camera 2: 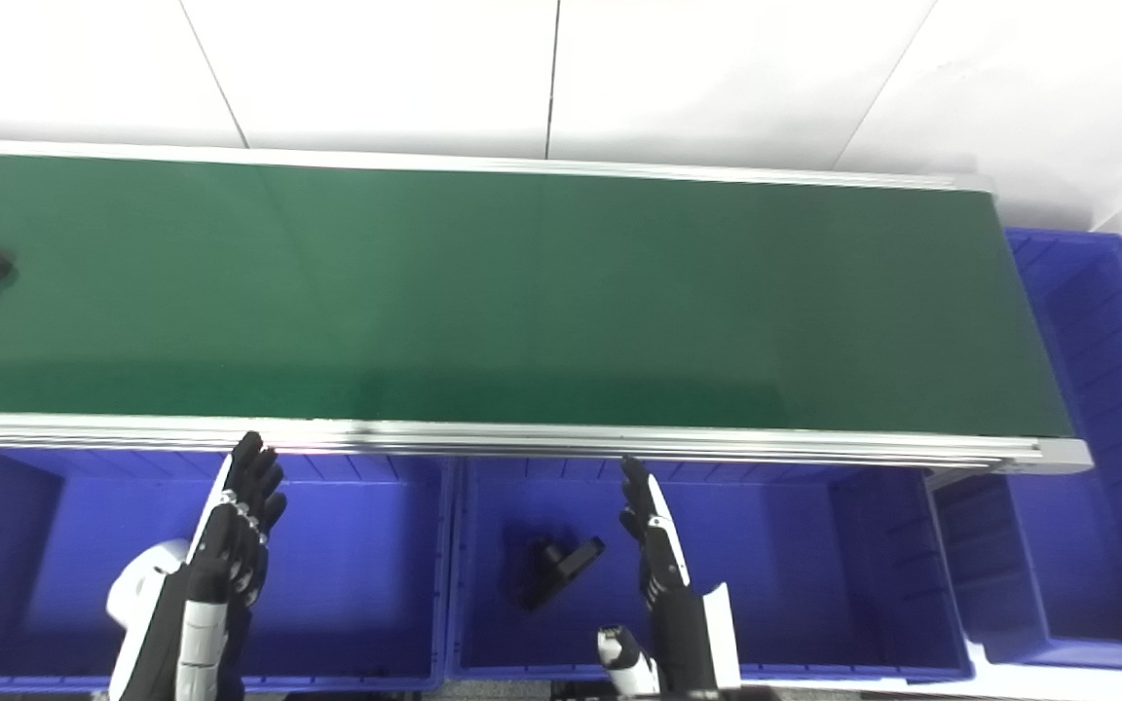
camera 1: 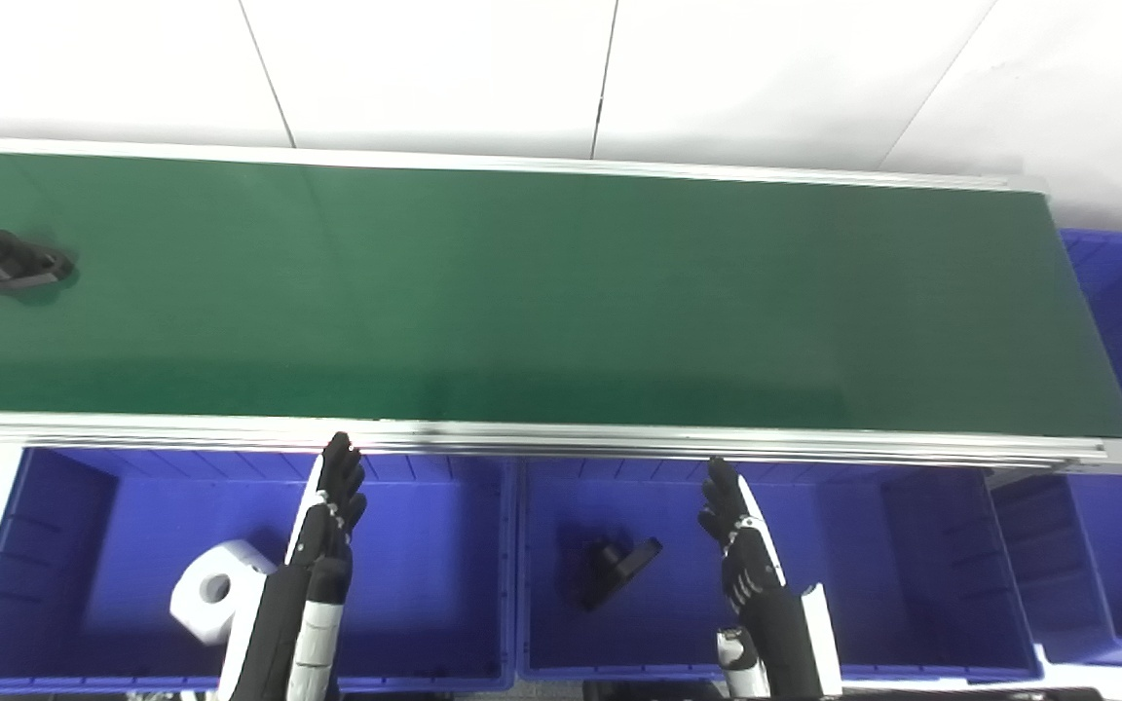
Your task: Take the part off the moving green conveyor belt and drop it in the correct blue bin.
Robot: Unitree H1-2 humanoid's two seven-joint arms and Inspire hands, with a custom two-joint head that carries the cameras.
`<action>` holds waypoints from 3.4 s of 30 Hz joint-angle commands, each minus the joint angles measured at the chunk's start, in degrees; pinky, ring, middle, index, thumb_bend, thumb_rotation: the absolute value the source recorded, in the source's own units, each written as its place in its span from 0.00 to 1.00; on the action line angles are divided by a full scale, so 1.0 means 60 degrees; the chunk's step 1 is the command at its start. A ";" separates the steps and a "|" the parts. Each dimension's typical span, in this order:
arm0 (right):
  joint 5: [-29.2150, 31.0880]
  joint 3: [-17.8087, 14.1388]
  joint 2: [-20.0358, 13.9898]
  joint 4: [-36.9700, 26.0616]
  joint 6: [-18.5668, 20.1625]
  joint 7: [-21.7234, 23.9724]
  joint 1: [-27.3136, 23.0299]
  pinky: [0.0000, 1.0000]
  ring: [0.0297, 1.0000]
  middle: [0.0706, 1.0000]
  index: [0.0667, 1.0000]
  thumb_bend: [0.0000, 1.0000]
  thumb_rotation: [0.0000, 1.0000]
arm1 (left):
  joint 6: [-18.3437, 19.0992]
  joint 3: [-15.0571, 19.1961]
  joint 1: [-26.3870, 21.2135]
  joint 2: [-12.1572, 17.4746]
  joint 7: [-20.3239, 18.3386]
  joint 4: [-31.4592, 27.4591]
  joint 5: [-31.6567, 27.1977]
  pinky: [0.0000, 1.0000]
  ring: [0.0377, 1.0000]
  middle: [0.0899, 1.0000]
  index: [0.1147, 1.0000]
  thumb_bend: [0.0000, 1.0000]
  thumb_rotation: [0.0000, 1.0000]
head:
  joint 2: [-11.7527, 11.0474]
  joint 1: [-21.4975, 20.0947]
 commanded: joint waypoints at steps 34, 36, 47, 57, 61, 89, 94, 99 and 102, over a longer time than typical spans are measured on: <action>-0.0145 0.0490 0.1044 0.0531 -0.0135 0.0086 -0.0112 0.96 0.97 0.97 0.98 0.91 1.00 | -0.0447 -0.0137 -0.0072 -0.0057 0.0012 0.0033 0.0593 1.00 1.00 1.00 1.00 0.69 1.00 | -0.0008 0.0065; -0.0141 0.0492 0.1039 0.0531 -0.0135 0.0093 -0.0108 0.96 0.97 0.97 0.98 0.91 1.00 | -0.0447 -0.0140 -0.0065 -0.0049 0.0006 0.0034 0.0540 1.00 1.00 1.00 1.00 0.68 1.00 | -0.0008 0.0065; -0.0134 0.0474 0.1045 0.0593 -0.0139 0.0081 -0.0117 0.96 0.97 0.97 0.98 0.92 1.00 | -0.0535 -0.0132 -0.0077 -0.0062 0.0044 0.0101 0.0660 1.00 1.00 1.00 1.00 0.70 1.00 | -0.0070 0.0046; -0.0213 0.0472 0.1079 0.0616 -0.0129 0.0042 -0.0079 0.96 0.97 0.96 0.98 0.92 1.00 | -0.0517 -0.0116 -0.0060 -0.0042 0.0025 0.0096 0.0465 1.00 1.00 1.00 1.00 0.72 1.00 | -0.0069 0.0015; -0.0085 0.0503 0.1069 0.0602 -0.0123 0.0085 -0.0081 0.96 0.97 0.96 0.98 0.93 1.00 | -0.0445 -0.0121 -0.0056 -0.0033 0.0007 0.0051 0.0448 1.00 1.00 1.00 1.00 0.73 1.00 | -0.0069 0.0015; -0.0039 0.0473 0.1060 0.0623 -0.0102 0.0104 -0.0113 0.97 0.97 0.97 0.98 0.92 1.00 | -0.0424 -0.0120 -0.0065 -0.0042 0.0022 0.0061 0.0680 1.00 1.00 1.00 1.00 0.73 1.00 | -0.0120 0.0030; -0.0119 0.0438 0.1069 0.0676 -0.0122 0.0073 -0.0143 0.96 0.97 0.96 0.98 0.91 1.00 | -0.0468 -0.0125 -0.0107 -0.0001 -0.0014 0.0104 0.0652 1.00 1.00 1.00 1.00 0.73 1.00 | -0.0146 0.0042; -0.0016 0.0444 0.1062 0.0705 -0.0158 0.0087 -0.0163 0.96 0.97 0.96 0.98 0.91 1.00 | -0.0568 -0.0122 -0.0108 -0.0051 0.0042 0.0163 0.0691 1.00 1.00 1.00 1.00 0.72 1.00 | -0.0165 0.0041; 0.0003 0.0451 0.1057 0.0682 -0.0123 0.0109 -0.0160 0.96 0.97 0.96 0.98 0.91 1.00 | -0.0687 -0.0100 -0.0119 -0.0041 0.0079 0.0224 0.0877 1.00 1.00 1.00 1.00 0.71 1.00 | -0.0165 0.0041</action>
